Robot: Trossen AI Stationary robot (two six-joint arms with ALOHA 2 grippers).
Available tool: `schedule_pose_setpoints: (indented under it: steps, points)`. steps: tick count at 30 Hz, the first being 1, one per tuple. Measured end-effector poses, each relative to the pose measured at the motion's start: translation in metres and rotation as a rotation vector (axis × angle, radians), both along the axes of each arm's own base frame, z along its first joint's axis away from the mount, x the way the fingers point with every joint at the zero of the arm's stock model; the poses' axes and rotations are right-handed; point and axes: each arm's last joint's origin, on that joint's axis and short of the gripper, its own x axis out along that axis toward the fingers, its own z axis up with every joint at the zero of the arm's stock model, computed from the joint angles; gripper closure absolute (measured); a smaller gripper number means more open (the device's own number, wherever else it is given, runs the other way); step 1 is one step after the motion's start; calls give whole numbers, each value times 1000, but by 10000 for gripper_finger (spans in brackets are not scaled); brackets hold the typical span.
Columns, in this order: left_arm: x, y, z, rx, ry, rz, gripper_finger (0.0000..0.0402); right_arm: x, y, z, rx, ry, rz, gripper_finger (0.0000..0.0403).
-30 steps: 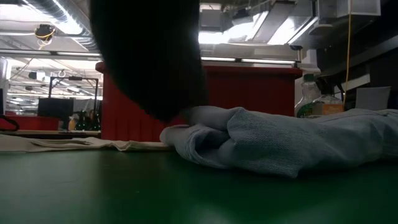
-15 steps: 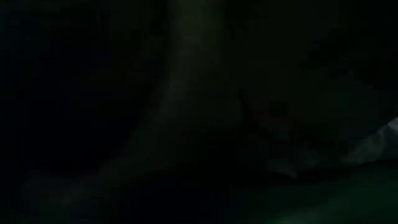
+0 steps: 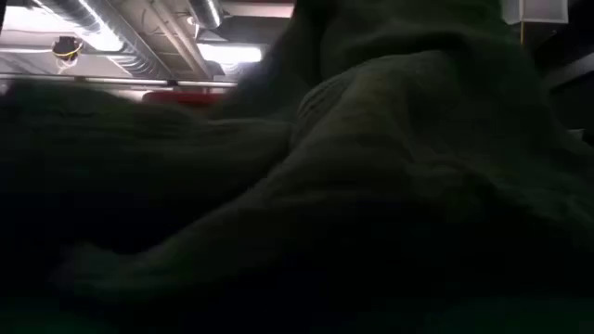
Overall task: Fold laundry
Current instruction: Fold the green shirt
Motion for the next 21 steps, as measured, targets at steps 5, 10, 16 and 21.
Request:
schedule_pose_setpoints:
  steps: [5, 10, 16, 21]
  points:
    - [3, 26, -33, 2, 55, 70, 401, 4, 0, -22, -102, 87, -56, 390]
    - [4, 38, -49, 1, 66, 105, 401, 8, 2, -46, -185, 167, -79, 389]
    - [6, 40, -48, -1, 36, 104, 365, 12, 3, -69, -247, 241, -88, 389]
    - [9, 36, -44, 16, 3, 77, 316, 13, 4, -74, -255, 256, -87, 389]
